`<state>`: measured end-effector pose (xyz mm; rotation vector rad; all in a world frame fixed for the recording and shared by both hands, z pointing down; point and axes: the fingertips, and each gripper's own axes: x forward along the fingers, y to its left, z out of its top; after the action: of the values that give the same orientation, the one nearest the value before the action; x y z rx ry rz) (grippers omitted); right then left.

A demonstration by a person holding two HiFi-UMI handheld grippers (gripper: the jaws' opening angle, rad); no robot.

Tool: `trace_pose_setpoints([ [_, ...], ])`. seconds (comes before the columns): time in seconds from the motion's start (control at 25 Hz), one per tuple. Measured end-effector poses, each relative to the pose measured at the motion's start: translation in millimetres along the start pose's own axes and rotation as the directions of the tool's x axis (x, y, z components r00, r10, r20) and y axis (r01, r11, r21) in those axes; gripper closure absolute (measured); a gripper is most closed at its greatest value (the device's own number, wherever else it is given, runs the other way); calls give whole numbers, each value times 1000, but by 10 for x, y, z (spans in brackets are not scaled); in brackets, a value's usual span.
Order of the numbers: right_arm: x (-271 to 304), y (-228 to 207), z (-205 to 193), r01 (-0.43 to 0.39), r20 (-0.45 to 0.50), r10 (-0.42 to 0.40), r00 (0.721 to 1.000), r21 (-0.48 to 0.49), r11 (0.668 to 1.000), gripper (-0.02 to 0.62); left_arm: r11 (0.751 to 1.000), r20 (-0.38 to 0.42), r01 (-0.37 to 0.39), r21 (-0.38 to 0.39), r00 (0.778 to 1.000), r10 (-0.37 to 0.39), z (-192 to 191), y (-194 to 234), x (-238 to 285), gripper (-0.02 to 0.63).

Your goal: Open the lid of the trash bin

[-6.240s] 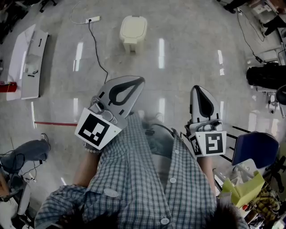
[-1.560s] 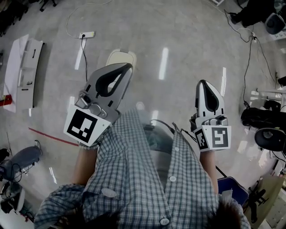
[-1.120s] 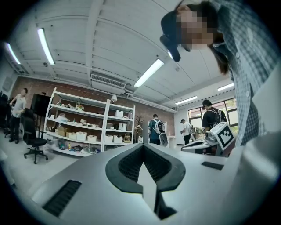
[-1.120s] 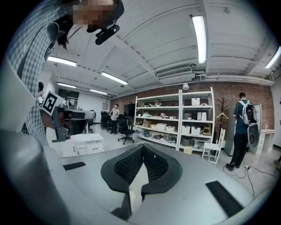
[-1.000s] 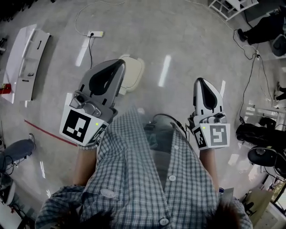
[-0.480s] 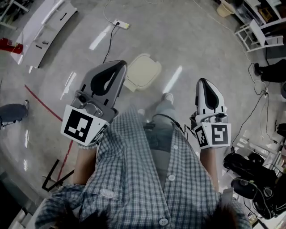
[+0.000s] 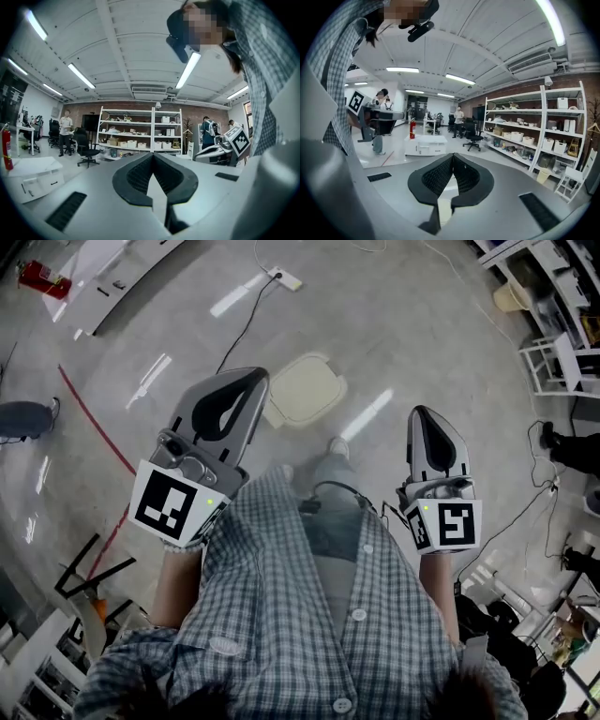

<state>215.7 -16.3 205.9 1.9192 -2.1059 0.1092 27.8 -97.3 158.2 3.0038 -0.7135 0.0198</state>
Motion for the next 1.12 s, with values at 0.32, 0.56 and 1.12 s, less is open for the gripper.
trace_pose_setpoints([
  [0.32, 327, -316, -340, -121, -86, 118, 989, -36, 992, 578, 995, -45, -76, -58, 996, 74, -308, -22, 375, 607],
  [0.56, 651, -416, -625, -198, -127, 195, 972, -7, 980, 578, 987, -112, -131, -91, 986, 121, -588, -59, 502, 608],
  [1.12, 1204, -402, -1614, -336, -257, 329, 909, 16, 942, 578, 971, -281, -195, -138, 948, 151, -1509, -64, 628, 609],
])
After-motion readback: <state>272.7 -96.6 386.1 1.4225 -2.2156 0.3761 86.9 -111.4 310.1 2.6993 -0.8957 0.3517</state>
